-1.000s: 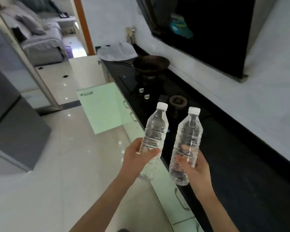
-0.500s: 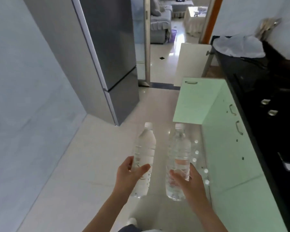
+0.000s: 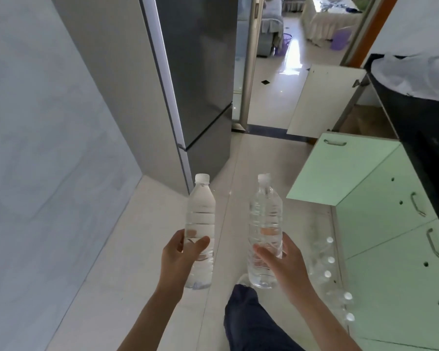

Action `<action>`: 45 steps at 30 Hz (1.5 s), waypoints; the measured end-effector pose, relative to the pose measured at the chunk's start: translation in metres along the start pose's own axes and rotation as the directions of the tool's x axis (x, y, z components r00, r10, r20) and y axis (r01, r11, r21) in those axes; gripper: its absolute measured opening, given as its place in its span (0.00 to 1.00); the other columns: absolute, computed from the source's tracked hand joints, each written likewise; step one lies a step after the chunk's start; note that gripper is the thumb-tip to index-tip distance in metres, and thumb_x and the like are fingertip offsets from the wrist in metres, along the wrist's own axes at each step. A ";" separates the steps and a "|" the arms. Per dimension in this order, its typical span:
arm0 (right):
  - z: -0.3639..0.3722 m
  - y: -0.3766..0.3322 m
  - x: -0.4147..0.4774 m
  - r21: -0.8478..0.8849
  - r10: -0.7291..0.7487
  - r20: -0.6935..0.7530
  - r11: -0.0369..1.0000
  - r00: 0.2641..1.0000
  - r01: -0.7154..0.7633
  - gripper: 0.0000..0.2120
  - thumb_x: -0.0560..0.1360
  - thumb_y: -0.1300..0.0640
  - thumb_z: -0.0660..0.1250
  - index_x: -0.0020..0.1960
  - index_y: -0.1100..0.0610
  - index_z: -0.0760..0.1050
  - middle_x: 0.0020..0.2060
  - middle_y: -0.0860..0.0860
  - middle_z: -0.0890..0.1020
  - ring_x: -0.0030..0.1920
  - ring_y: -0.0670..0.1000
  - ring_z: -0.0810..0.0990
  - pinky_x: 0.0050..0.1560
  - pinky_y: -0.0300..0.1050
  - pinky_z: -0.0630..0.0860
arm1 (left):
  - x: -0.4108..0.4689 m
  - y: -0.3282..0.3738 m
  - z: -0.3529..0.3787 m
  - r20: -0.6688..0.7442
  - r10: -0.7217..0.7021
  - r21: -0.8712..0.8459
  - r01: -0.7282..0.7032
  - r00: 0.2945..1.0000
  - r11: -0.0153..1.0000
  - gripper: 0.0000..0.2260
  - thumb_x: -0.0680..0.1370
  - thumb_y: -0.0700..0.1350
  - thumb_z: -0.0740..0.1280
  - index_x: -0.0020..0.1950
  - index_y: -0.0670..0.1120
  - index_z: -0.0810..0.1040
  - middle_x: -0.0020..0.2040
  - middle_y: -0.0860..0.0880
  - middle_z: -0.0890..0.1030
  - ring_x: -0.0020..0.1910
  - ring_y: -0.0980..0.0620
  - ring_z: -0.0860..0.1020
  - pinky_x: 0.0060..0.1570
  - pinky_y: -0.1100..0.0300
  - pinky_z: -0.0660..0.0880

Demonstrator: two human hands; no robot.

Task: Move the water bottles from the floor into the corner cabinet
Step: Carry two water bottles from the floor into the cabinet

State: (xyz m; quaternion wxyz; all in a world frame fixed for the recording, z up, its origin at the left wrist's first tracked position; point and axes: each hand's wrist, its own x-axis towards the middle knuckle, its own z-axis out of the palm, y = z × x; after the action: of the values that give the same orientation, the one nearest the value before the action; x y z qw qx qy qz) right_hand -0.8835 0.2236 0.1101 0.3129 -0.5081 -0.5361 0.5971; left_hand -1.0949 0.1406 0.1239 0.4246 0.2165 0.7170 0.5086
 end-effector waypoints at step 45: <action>-0.245 -0.187 0.864 0.266 0.244 -0.640 0.960 0.728 -0.088 0.15 0.71 0.59 0.76 0.56 0.56 0.77 0.44 0.53 0.84 0.38 0.44 0.84 0.34 0.33 0.77 | 0.846 0.412 0.545 0.595 -0.084 0.264 -0.096 0.800 0.960 0.16 0.68 0.50 0.77 0.53 0.49 0.81 0.45 0.47 0.86 0.45 0.45 0.85 0.52 0.42 0.80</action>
State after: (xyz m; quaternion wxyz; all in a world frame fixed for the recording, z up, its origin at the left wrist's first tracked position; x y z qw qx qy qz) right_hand -0.9335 1.1390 0.0777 0.4823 -0.6964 -0.2723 0.4563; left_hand -1.1541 1.2262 0.1049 0.5928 0.4267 0.6095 0.3081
